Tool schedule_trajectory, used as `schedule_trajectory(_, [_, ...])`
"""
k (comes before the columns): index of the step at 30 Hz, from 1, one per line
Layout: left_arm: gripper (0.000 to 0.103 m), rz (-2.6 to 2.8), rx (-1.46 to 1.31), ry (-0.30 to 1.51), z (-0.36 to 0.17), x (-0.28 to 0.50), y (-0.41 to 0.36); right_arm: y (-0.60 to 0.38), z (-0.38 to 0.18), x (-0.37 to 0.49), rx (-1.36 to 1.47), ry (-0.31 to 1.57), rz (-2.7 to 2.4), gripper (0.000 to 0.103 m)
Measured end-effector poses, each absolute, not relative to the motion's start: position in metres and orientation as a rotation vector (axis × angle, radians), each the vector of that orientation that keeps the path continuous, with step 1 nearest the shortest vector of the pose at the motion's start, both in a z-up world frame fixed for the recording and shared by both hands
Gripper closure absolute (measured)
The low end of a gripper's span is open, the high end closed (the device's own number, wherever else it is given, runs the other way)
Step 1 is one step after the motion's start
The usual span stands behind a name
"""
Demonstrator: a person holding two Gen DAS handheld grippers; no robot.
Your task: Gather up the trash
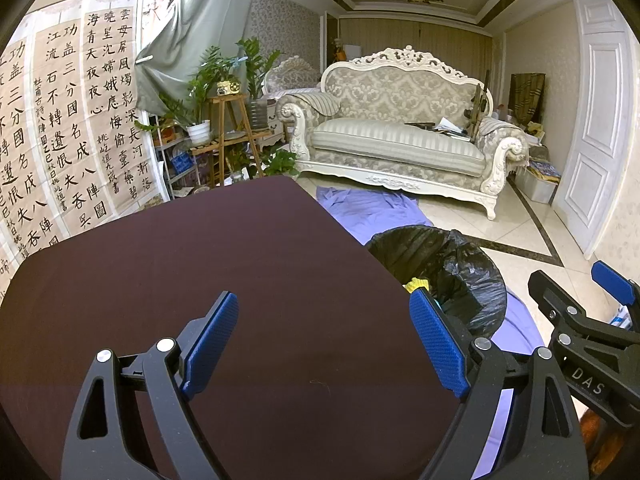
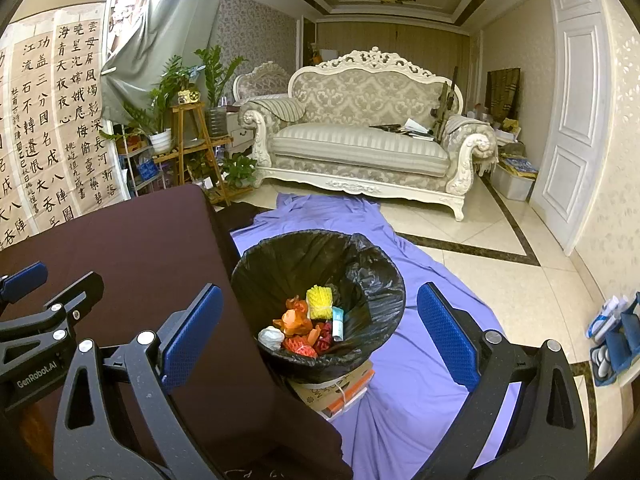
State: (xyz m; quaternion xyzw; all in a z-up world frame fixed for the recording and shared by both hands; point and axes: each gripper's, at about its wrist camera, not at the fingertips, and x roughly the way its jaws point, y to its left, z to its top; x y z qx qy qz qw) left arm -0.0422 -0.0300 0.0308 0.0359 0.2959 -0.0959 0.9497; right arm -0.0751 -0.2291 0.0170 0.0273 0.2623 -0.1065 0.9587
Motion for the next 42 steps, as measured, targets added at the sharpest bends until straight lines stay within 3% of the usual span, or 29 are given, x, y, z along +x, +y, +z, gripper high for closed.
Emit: schedule_trajectory(42, [0.018,-0.199,0.07,0.602,0.0309,-0.0422,-0.0299,-0.2278,0.0142,-0.0758,0.054,0.531,-0.217,0.008])
